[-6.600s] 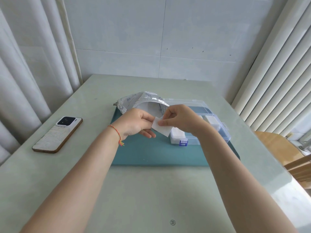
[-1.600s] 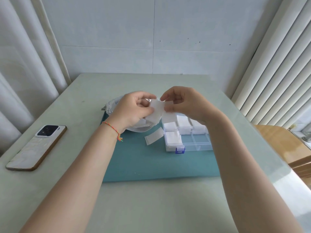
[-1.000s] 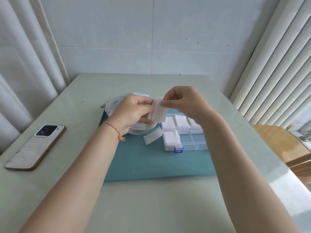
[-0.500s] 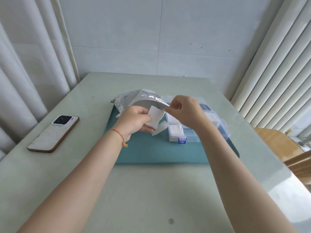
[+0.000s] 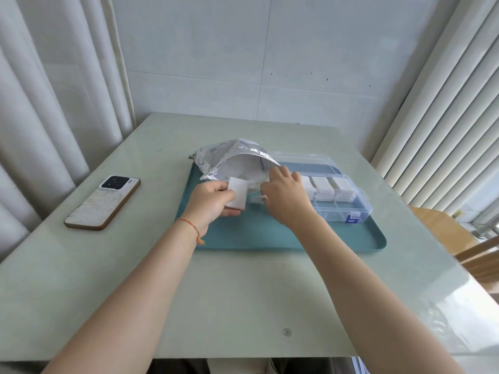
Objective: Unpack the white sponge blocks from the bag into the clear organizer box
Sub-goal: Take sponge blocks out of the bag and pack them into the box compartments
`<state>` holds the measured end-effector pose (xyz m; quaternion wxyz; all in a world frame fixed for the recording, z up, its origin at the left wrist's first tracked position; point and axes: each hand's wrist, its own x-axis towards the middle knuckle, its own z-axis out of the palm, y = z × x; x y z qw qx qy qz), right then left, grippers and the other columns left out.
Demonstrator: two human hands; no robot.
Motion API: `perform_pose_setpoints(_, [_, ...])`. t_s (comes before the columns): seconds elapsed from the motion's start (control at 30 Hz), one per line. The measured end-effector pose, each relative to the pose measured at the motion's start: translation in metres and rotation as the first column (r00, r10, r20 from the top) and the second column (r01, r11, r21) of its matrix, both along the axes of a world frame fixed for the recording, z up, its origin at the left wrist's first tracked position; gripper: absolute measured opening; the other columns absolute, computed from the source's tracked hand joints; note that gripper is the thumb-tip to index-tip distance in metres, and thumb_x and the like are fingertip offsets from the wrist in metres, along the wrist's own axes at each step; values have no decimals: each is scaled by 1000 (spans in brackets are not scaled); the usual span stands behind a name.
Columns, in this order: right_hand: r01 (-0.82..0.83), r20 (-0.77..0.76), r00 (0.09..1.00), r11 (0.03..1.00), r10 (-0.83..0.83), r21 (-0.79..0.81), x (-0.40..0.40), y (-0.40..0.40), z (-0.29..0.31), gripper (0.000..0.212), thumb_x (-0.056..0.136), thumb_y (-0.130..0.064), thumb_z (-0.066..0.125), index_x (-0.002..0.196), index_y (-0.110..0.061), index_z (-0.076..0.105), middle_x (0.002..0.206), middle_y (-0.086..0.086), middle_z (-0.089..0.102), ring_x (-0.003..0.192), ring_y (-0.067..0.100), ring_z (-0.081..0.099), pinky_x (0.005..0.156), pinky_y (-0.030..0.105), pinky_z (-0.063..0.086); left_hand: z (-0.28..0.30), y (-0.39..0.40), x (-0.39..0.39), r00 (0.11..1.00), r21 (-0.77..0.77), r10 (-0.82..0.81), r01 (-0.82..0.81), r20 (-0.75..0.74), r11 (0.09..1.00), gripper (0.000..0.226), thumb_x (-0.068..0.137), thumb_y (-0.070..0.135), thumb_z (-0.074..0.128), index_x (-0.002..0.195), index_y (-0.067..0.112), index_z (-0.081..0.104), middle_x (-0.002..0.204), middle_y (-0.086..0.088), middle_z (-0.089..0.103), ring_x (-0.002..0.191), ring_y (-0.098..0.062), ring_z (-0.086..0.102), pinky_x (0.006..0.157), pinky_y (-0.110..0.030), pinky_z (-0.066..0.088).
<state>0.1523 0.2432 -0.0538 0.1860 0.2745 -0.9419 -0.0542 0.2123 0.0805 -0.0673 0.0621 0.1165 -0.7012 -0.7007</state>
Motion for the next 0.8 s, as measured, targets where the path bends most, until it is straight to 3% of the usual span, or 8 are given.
perform_pose_setpoints(0.07, [46, 188, 982, 978, -7, -203, 2, 6, 12, 16, 91, -19, 59, 94, -11, 72, 107, 10, 57, 105, 29, 48, 84, 36, 37, 0, 0, -1, 999, 29, 36, -35, -7, 999, 23, 88, -7, 49, 95, 2, 69, 106, -24, 69, 85, -36, 73, 60, -27, 58])
perform_pose_setpoints(0.13, [109, 311, 949, 865, 57, -490, 7, 13, 27, 20, 91, -13, 56, 77, -4, 68, 76, 10, 58, 74, 26, 50, 64, 35, 40, 1, 0, -2, 998, 80, 61, -60, -9, 995, 25, 88, -9, 48, 98, 2, 68, 109, -23, 68, 90, -37, 72, 61, -27, 59])
perform_pose_setpoints(0.2, [211, 426, 891, 691, 154, -691, 10, 16, 37, 22, 89, -12, 59, 67, -12, 63, 56, 1, 46, 53, 16, 35, 51, 29, 30, 2, 2, -1, 999, 163, 32, -30, -12, 986, 27, 91, -10, 45, 108, -2, 65, 110, -25, 67, 91, -38, 72, 64, -28, 60])
perform_pose_setpoints(0.3, [341, 549, 778, 528, 306, -778, 18, 6, 41, 6, 85, -15, 72, 84, -20, 69, 63, -3, 62, 51, 8, 50, 55, 19, 40, 10, 7, 1, 999, 329, -51, 53, -14, 943, 25, 98, 2, 46, 117, -4, 62, 110, -27, 68, 90, -36, 70, 73, -33, 61])
perform_pose_setpoints(0.37, [364, 554, 767, 491, 324, -792, 19, -5, 36, 13, 81, -13, 76, 87, -14, 64, 63, -3, 64, 45, 3, 54, 53, 16, 42, 14, 9, 2, 995, 428, -92, 94, -24, 899, 24, 101, 12, 47, 114, 0, 64, 107, -22, 70, 91, -32, 69, 75, -34, 61])
perform_pose_setpoints(0.5, [265, 487, 849, 631, 205, -729, 15, -20, 26, 11, 82, -18, 73, 81, -15, 63, 68, -3, 64, 54, 5, 56, 52, 16, 42, 10, 10, 4, 994, 313, -93, 108, -63, 944, 14, 96, 9, 58, 103, 3, 69, 101, -19, 72, 89, -29, 71, 71, -28, 60])
perform_pose_setpoints(0.6, [184, 364, 926, 727, 98, -662, 7, -21, 27, 7, 87, -17, 61, 86, -14, 68, 75, -5, 60, 68, 14, 53, 56, 21, 39, 4, 3, -1, 999, 271, 47, -40, -17, 962, 15, 93, -2, 54, 96, 1, 68, 101, -22, 70, 86, -36, 70, 63, -27, 59])
perform_pose_setpoints(0.8, [78, 285, 958, 979, -20, -190, -6, -33, 18, 29, 89, -26, 62, 117, -21, 61, 118, 4, 50, 98, 29, 58, 67, 31, 37, 3, -2, -5, 979, 161, 202, -198, -10, 967, 20, 88, -3, 50, 77, 3, 66, 90, -18, 67, 92, -46, 68, 53, -27, 57])
